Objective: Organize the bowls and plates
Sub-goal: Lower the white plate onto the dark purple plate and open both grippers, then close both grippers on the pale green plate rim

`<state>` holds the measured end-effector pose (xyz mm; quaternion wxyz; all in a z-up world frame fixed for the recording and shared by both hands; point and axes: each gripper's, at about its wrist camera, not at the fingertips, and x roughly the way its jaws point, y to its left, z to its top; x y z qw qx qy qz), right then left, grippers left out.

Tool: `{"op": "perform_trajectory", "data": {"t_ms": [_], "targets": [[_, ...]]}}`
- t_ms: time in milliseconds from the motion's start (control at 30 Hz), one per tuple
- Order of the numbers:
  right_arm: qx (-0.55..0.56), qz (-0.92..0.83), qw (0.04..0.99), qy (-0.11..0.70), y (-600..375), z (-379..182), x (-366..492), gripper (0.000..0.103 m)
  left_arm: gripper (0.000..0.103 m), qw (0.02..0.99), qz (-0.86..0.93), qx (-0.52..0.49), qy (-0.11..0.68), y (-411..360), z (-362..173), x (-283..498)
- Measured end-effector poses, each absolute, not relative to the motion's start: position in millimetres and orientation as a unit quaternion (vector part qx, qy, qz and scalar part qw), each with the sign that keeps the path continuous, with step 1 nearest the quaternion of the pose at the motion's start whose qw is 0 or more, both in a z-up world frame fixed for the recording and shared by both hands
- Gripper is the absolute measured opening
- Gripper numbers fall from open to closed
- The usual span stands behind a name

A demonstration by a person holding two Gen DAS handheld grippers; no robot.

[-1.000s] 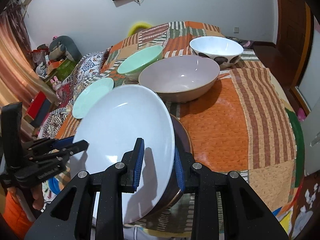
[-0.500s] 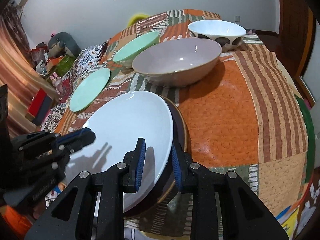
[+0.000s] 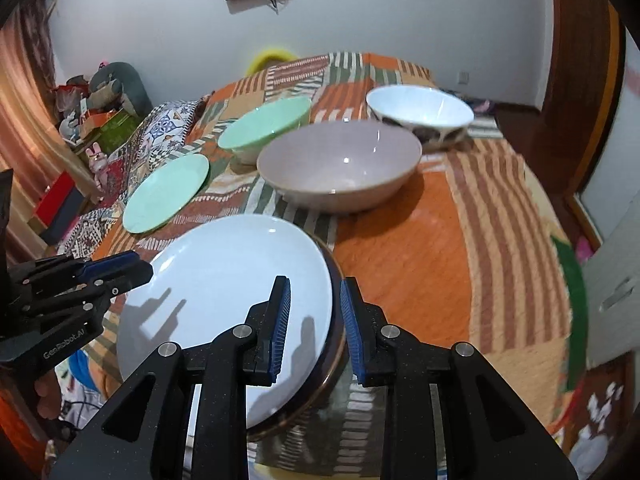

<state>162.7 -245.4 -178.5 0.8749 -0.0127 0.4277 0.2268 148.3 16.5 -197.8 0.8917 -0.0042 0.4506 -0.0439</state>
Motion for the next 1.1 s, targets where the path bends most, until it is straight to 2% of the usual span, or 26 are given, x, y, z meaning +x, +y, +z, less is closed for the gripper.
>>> {"op": "perform_trajectory", "data": {"t_ms": [167, 233, 300, 367, 433, 567, 700, 767, 1100], "targets": [[-0.018, 0.222, 0.879, 0.421, -245.2, -172.4, 164.0, 0.03, 0.045, 0.901, -0.027, -0.016, 0.433, 30.3, -186.6, 141.3], [-0.019, 0.227, 0.879, 0.419, -241.8, -169.4, 163.3, 0.03, 0.049, 0.904, -0.02, -0.021, 0.427, 37.8, -182.2, 139.8], [-0.026, 0.231, 0.881, 0.413, -237.0, -165.0, 161.6, 0.031, 0.05, 0.906, -0.01, -0.028, 0.423, 47.6, -178.1, 138.3], [-0.027, 0.24, 0.882, 0.405, -230.8, -158.6, 160.7, 0.04, 0.052, 0.907, 0.003, -0.035, 0.42, 59.3, -175.1, 136.9], [-0.029, 0.246, 0.885, 0.393, -224.2, -152.1, 159.5, 0.044, 0.054, 0.908, 0.017, -0.043, 0.416, 72.8, -172.6, 135.1], [-0.036, 0.273, 0.884, 0.377, -203.6, -138.6, 163.0, 0.048, 0.057, 0.908, 0.047, -0.063, 0.413, 103.3, -168.9, 131.6], [-0.043, 0.299, 0.881, 0.363, -182.5, -128.4, 168.1, 0.049, 0.06, 0.909, 0.081, -0.076, 0.403, 135.9, -163.5, 128.9], [-0.046, 0.312, 0.879, 0.357, -169.1, -123.5, 173.1, 0.049, 0.066, 0.91, 0.099, -0.085, 0.394, 154.6, -159.9, 127.9], [-0.052, 0.351, 0.859, 0.369, -111.0, -129.5, 206.4, 0.049, 0.081, 0.907, 0.147, -0.097, 0.382, 226.4, -164.1, 142.9]]}}
